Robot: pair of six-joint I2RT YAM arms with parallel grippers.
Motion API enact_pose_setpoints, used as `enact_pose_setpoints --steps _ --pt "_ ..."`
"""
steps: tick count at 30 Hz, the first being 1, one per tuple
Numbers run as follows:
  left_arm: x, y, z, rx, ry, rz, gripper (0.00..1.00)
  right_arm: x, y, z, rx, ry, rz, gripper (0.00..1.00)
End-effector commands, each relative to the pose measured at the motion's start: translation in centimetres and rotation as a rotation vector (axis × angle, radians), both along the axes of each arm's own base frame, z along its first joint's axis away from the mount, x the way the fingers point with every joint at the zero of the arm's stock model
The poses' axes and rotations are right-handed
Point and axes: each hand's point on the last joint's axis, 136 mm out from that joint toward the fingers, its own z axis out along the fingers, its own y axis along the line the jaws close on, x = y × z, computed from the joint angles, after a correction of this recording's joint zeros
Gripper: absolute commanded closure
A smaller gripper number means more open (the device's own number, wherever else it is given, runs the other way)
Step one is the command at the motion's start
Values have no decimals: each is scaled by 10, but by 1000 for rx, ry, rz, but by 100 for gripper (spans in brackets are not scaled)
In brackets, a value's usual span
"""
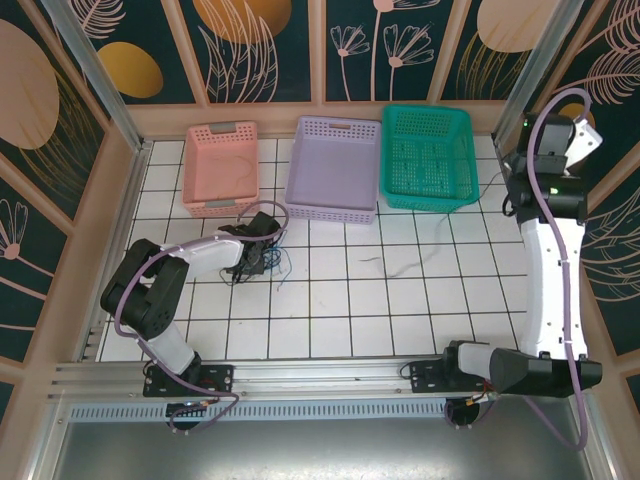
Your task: Untangle the cables
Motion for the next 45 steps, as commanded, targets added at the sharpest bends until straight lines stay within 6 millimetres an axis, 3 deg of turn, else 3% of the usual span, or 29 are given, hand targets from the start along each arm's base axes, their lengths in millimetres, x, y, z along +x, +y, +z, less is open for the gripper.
enact_pose_setpoints --steps 1,5,7,9,14,19,22,24,31,35,40,45 --pt "-17 18 -13 54 82 7 72 17 32 28 -15 -75 183 100" --pt "-8 6 -5 6 66 3 61 24 81 48 -50 -100 320 100" --pt "0 -2 5 -33 43 4 44 23 92 58 -70 -119 352 100" --pt "6 -11 16 -76 26 -3 37 20 94 72 -83 -148 368 100" --pt "35 -53 71 -271 -72 -75 24 20 98 113 -136 -245 405 100" --pt "57 -81 146 -427 -236 -148 13 29 113 150 -153 -360 485 100" --pt "62 -93 178 -497 -295 -188 12 37 124 172 -158 -433 537 100" --pt "62 -102 190 -548 -303 -212 12 43 130 189 -169 -486 561 100" --pt "52 -132 210 -770 -332 -271 20 66 142 258 -159 -743 617 100" --pt "46 -144 221 -878 -347 -284 23 85 134 279 -134 -854 619 100" --pt "39 -152 215 -909 -324 -287 25 110 110 296 -129 -984 576 100" --pt "35 -155 210 -911 -309 -286 25 152 80 279 -92 -972 539 100"
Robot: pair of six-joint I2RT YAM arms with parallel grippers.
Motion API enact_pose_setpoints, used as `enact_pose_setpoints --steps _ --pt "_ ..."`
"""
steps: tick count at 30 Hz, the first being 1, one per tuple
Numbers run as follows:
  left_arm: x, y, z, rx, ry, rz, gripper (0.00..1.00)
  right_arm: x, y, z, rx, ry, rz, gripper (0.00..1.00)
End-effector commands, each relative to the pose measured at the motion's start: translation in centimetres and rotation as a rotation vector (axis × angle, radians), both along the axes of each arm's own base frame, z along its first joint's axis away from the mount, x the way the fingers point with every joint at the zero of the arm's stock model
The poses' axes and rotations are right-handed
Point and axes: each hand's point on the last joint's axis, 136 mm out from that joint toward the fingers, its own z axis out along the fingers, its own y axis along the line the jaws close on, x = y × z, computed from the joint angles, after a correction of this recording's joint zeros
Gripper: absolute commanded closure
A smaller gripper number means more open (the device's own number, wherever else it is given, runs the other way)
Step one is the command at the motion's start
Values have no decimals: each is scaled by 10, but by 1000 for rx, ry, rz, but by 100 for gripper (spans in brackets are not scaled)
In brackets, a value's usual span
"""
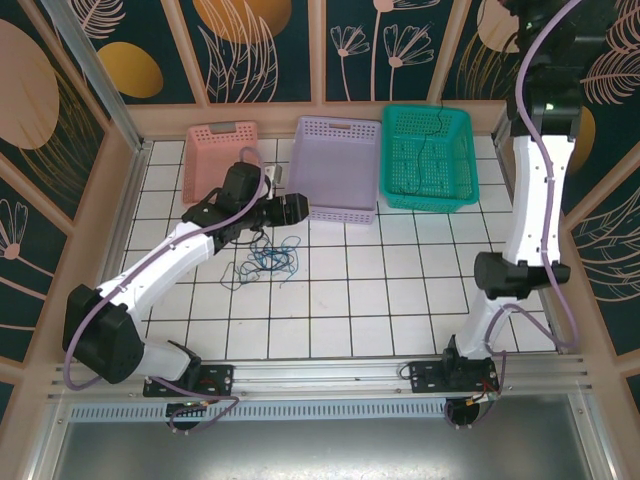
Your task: Untangle the cables
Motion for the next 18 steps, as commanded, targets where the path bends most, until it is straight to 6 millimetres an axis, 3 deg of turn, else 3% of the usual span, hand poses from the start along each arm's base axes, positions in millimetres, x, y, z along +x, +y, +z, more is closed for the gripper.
enact_pose_setpoints --steps 1,4,9,18 --pt "-5 -5 7 -42 -10 -13 25 16 -13 0 41 -41 29 100" --pt "-6 -5 2 -35 0 -14 25 46 -21 -39 49 64 24 100" --pt "-7 -5 -3 -33 14 -15 26 94 -24 -128 44 289 9 100" --pt "-9 -5 -10 -26 31 -19 26 149 -32 -290 86 697 -3 100"
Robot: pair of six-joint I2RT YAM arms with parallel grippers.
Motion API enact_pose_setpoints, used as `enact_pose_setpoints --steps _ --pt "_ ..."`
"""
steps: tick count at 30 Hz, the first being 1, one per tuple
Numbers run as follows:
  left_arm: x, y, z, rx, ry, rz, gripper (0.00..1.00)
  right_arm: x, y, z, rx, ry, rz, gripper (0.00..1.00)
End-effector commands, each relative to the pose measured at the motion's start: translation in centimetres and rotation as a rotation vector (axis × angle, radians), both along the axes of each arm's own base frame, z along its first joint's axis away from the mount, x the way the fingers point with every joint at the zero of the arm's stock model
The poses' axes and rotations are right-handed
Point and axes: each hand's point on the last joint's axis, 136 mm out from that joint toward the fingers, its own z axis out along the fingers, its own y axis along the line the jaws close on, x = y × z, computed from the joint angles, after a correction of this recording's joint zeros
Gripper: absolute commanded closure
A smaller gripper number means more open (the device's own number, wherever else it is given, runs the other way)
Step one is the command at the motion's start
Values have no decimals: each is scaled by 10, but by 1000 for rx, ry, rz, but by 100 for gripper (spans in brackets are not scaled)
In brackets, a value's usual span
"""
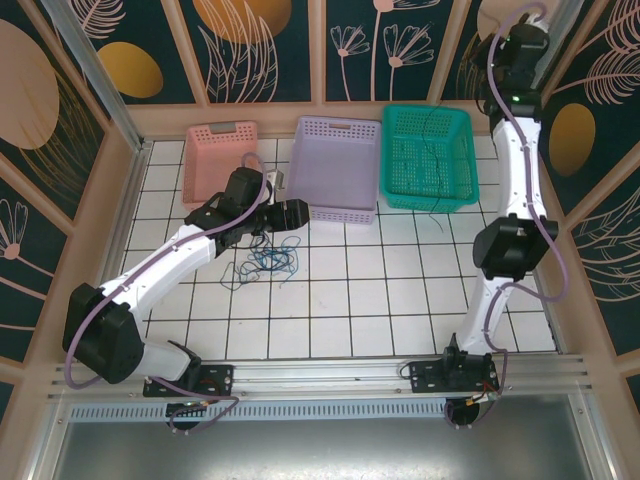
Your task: Untangle the cables
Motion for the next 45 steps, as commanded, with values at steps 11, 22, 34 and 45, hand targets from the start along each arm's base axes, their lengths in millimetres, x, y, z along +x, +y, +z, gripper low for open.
enact_pose_setpoints --steps 11,22,34,45 --pt "-6 -1 0 -11 5 -8 27 22 -1 -150 88 424 23 42" --pt "-6 -2 -7 0 18 -18 26 -66 0 -150 11 541 -81 38" --pt "-35 -47 7 -122 5 -164 29 -231 29 -251 -195 680 60 45" --pt "-47 -63 26 -195 -62 -197 29 -211 34 -300 -392 748 158 38"
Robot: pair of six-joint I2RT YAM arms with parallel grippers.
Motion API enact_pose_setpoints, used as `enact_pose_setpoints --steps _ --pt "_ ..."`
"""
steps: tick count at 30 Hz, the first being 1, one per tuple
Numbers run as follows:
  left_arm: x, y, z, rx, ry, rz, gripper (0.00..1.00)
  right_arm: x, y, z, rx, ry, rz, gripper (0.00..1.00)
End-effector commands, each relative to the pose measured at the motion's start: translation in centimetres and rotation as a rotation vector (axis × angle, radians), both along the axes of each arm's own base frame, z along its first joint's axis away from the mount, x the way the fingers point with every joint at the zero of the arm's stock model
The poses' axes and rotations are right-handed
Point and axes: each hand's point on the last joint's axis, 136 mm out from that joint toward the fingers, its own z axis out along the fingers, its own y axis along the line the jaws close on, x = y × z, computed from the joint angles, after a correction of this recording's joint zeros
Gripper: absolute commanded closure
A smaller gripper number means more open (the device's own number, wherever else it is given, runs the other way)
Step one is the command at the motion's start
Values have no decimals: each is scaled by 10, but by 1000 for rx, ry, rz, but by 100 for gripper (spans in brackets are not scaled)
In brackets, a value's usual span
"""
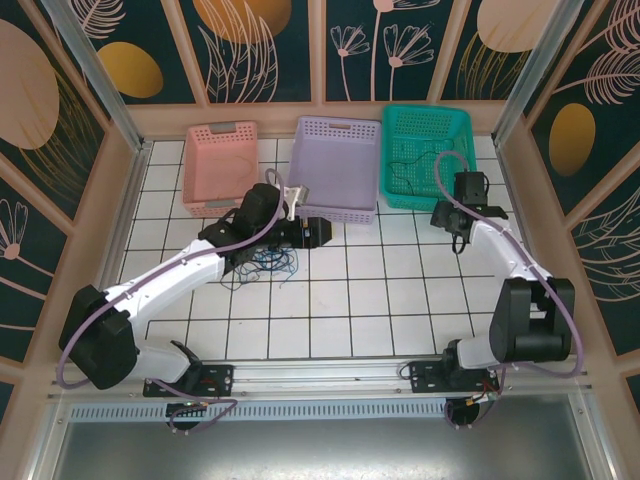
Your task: Untangle the cables
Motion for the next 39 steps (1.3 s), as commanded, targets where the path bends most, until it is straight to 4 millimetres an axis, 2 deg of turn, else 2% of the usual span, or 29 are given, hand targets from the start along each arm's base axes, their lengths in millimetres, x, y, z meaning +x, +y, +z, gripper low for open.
enact_pose_setpoints --steps 1,7,18,22,23,25,34,39 --pt "1 -2 15 -45 -34 2 29 30 6 7 -63 -57 74 39" --pt "-2 4 14 -39 -31 20 29 45 17 -10 -41 -26 102 51" --pt "-3 6 15 -40 -29 27 29 57 18 -23 -26 -26 91 79" --pt "-3 5 14 -37 -28 23 29 58 21 -21 -11 -35 89 96" --pt "-2 5 15 -36 -31 24 29 58 21 -18 -7 -42 87 100" --pt "-2 5 16 -33 -34 25 29 57 23 -9 -3 -56 89 100" --pt "-4 7 14 -29 -32 28 30 49 30 62 56 -141 91 100" --pt "-3 5 15 -31 -34 23 30 64 27 84 96 -168 83 100"
